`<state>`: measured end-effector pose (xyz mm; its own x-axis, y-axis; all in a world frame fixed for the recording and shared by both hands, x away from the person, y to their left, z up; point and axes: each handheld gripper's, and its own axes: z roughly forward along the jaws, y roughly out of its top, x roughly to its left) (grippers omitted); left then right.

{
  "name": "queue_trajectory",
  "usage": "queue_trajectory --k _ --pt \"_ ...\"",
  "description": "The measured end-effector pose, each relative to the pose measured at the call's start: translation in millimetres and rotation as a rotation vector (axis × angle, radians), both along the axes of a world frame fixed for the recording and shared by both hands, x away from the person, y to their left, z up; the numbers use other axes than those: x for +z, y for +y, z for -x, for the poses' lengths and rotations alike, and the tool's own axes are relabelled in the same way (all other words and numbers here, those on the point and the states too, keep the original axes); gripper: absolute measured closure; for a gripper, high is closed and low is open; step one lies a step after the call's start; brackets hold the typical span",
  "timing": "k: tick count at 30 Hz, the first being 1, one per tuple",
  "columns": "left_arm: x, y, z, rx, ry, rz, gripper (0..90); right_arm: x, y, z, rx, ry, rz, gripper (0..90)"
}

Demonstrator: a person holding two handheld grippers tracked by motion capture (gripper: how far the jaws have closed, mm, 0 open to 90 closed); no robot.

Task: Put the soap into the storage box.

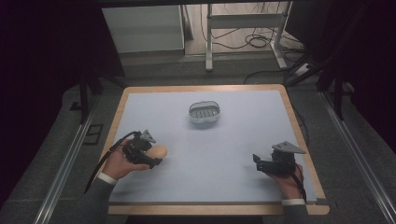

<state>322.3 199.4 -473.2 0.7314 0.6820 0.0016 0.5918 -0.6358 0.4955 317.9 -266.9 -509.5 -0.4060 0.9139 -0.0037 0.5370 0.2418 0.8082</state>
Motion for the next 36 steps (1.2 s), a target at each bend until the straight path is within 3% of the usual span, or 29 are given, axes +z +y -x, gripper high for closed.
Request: queue_trajectory --k 13,36 --pt "6.9 -4.3 -10.8 0.002 -0.005 -0.009 32.4 -0.2 -0.3 -0.3 -0.001 0.000 0.000 9.2" --pt "5.7 -3.4 -35.7 0.016 -0.014 -0.012 32.4 -2.1 -0.7 -1.4 0.001 0.006 0.009 9.2"
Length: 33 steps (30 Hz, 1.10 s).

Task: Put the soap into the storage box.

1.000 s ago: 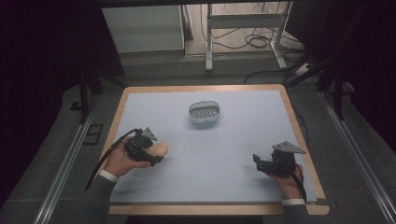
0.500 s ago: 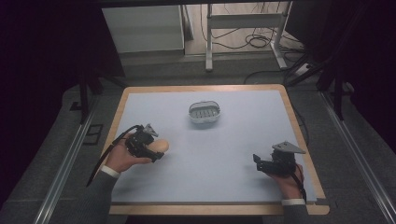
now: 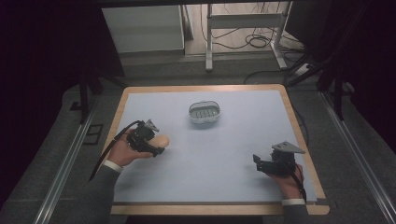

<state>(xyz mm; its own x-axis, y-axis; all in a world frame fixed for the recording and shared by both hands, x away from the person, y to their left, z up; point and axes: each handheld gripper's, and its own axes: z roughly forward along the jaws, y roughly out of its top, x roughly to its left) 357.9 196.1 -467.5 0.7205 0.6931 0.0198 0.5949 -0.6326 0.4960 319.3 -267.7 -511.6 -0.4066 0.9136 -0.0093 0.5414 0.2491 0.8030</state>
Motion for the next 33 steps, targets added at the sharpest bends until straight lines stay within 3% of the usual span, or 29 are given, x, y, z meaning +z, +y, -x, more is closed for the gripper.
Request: queue_trajectory --k 33 --pt "7.9 -24.8 -32.4 -0.029 -0.004 -0.017 32.5 -1.3 -0.1 -1.1 0.006 0.007 0.008 9.3"
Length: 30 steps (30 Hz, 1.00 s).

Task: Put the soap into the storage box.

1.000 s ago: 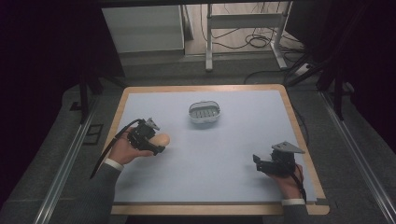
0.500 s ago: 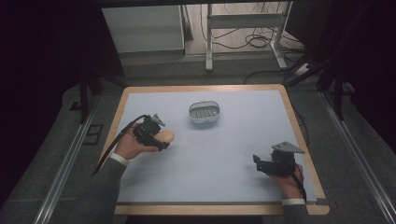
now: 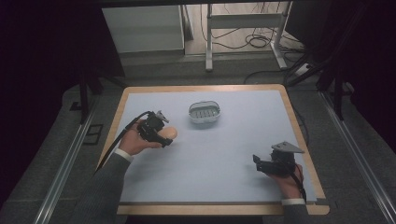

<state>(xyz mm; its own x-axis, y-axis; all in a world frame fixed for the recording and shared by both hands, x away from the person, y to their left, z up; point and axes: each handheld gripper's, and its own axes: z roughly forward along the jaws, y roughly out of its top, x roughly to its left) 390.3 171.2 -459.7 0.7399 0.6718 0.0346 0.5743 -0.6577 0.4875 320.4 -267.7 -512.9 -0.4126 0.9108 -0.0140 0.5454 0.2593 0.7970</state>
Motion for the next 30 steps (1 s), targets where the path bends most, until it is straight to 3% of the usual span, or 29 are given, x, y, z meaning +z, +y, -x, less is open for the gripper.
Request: queue_trajectory --k 22,30 --pt "1.7 -8.2 -16.7 -0.013 0.005 -0.017 32.5 1.0 4.4 1.2 0.011 -0.003 0.000 9.2" --pt "4.4 -18.3 -27.8 -0.040 0.006 -0.037 32.6 3.4 3.4 5.4 0.009 -0.009 -0.008 9.3"
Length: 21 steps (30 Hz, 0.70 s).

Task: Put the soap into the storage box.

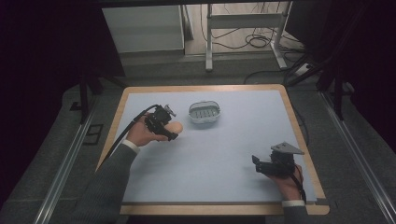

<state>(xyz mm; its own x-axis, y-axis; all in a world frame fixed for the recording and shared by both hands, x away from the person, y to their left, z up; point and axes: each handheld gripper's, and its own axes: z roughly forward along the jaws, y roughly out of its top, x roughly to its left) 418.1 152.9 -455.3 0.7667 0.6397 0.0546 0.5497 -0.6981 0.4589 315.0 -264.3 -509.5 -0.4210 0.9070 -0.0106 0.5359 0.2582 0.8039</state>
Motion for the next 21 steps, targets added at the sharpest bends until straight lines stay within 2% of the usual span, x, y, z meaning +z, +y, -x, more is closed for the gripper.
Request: queue_trajectory --k 6,7,21 --pt "2.9 -5.6 -3.5 -0.011 -0.008 -0.003 32.6 -0.2 -2.7 2.6 -0.008 0.001 0.007 9.2" --pt "4.8 -6.9 -4.1 -0.015 -0.006 0.007 32.6 0.4 -3.6 3.2 -0.009 -0.001 0.004 9.3" --pt "17.6 -14.5 -10.6 -0.030 -0.027 -0.013 32.6 0.4 -6.2 3.7 -0.020 -0.001 0.005 9.3"
